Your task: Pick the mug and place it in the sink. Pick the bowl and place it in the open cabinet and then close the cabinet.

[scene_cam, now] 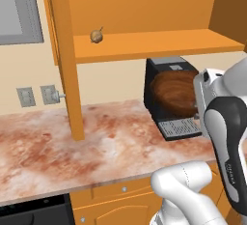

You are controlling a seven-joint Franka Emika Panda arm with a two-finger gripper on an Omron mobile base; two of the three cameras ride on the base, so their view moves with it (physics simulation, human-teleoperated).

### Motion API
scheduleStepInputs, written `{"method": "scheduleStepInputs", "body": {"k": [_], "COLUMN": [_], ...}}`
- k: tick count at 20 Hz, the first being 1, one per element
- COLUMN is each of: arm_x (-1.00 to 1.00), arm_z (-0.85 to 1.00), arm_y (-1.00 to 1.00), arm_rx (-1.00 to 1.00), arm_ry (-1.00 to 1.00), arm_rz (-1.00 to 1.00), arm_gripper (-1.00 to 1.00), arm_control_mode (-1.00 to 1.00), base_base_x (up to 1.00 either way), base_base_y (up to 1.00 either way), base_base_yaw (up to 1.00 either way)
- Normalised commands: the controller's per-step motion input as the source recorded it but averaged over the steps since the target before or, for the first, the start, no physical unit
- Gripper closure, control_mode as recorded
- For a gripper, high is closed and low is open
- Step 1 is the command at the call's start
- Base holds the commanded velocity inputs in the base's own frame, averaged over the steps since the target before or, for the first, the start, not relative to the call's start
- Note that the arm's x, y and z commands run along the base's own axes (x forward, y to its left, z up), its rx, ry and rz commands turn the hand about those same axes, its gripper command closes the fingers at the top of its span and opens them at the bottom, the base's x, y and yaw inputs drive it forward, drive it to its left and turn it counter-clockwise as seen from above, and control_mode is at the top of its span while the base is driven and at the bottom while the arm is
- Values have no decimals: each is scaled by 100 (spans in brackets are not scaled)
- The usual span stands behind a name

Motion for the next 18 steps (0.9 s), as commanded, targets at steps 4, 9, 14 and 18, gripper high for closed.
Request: {"method": "scheduleStepInputs", "body": {"k": [4,9,14,18], "arm_x": [-41,-9,8,25], "arm_z": [38,43,56,37], "arm_y": [0,0,0,0], "arm_rx": [0,-1,0,0], "arm_ry": [-19,-10,-6,-6], "arm_rz": [0,0,0,-4], "arm_gripper": [100,100,100,100], "arm_control_mode": [-100,-100,-100,-100], "base_base_x": [0,0,0,0], "base_base_y": [0,0,0,0], "base_base_yaw": [0,0,0,0]}}
